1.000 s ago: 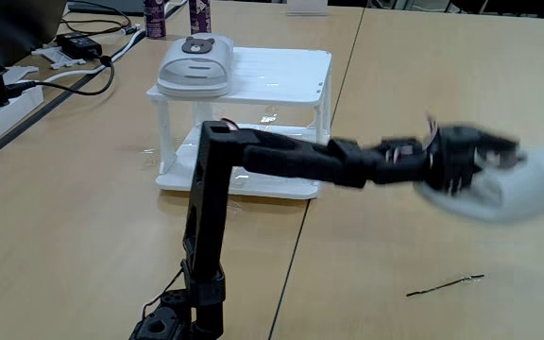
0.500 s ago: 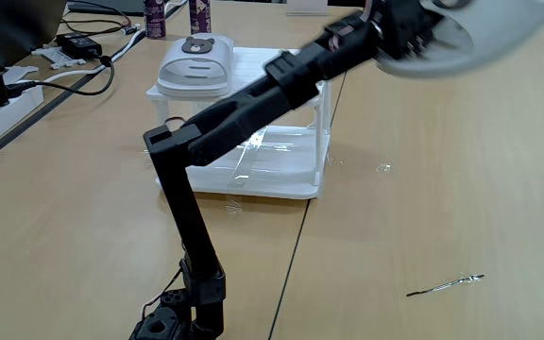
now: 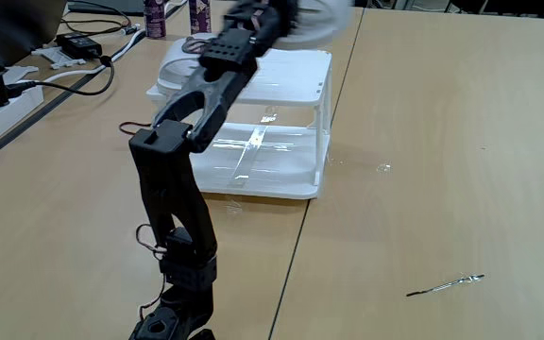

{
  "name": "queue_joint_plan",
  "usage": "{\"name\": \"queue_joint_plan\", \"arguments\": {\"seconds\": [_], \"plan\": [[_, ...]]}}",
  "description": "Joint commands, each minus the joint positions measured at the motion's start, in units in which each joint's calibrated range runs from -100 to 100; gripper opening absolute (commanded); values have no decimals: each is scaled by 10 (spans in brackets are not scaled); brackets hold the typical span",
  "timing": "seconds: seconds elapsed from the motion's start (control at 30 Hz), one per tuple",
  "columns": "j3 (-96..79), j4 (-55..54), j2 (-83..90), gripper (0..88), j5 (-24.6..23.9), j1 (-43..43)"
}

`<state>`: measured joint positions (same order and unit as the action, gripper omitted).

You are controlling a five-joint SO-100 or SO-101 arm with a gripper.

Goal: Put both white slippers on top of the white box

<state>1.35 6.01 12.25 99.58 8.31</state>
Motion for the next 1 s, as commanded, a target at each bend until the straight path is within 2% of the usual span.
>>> {"name": "queue_joint_plan", "arguments": {"seconds": [0.0, 0.23, 0.6, 0.97], "plan": [[-2, -4, 55, 8, 4, -53], [5, -7, 1, 8, 4, -102], [278, -7, -239, 8, 4, -94], [445, -7, -388, 8, 4, -93]]}}
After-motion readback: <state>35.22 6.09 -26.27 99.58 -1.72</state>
